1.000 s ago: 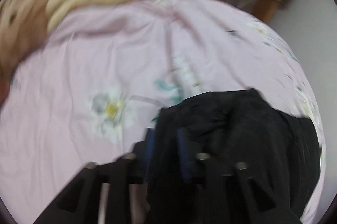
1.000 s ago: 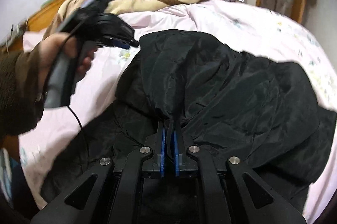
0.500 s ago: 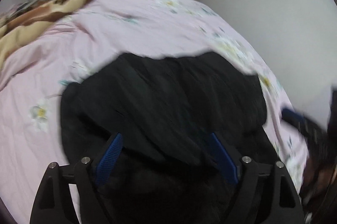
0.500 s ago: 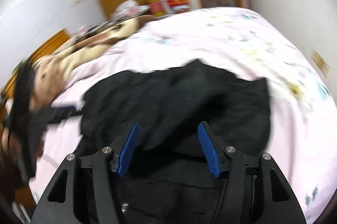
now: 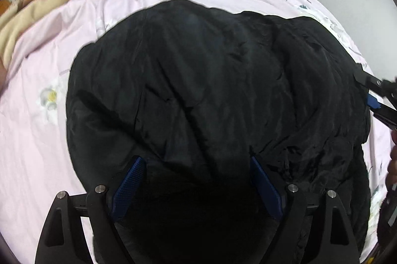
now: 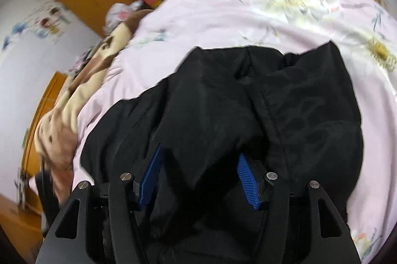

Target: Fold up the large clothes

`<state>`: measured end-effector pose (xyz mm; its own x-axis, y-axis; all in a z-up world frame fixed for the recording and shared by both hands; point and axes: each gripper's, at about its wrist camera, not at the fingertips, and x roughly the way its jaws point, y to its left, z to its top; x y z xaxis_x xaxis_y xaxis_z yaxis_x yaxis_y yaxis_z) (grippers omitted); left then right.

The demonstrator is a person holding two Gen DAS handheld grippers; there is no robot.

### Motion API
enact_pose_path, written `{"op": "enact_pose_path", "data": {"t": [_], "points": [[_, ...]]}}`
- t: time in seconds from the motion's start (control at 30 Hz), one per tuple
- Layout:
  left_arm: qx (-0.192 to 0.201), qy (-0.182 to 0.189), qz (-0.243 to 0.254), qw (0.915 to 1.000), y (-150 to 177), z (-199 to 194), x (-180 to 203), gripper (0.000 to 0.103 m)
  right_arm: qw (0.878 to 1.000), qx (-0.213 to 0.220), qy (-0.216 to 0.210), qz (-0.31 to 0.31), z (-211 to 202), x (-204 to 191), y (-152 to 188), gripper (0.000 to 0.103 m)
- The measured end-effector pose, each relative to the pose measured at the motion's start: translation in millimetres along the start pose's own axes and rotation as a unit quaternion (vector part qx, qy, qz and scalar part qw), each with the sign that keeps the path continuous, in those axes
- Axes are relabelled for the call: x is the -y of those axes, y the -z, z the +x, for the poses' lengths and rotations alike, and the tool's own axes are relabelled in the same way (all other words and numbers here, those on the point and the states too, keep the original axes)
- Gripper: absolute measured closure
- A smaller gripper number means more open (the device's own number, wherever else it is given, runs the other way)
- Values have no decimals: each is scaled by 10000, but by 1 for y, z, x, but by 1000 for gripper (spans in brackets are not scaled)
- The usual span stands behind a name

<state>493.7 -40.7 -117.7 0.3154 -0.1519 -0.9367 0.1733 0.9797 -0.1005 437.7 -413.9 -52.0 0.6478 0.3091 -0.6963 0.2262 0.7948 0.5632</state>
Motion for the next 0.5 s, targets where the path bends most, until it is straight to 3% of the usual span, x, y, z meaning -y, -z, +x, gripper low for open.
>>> {"op": "enact_pose_path", "data": {"t": [0.1,0.13,0.23,0.27,0.33,0.4,0.5], "points": [[35,5,30,10000,0,3,-2,16,9992,340,79,183,-4,2,-10,90],[18,36,23,10000,0,4,-3,15,9986,487,125,190,-9,0,-11,93],[9,77,48,10000,1,6,-3,15,9907,1107,357,-707,-36,-25,2,94],[-12,77,47,10000,1,7,-3,15,9881,1122,492,-928,-37,-28,6,94],[-15,86,29,10000,3,10,-5,15,9898,812,763,-883,-23,-15,7,94],[-18,50,0,10000,5,10,-8,14,9954,231,818,-449,-1,9,6,93],[23,159,-28,9999,7,-1,-13,14,9944,255,892,-499,-3,15,9,83]]}}
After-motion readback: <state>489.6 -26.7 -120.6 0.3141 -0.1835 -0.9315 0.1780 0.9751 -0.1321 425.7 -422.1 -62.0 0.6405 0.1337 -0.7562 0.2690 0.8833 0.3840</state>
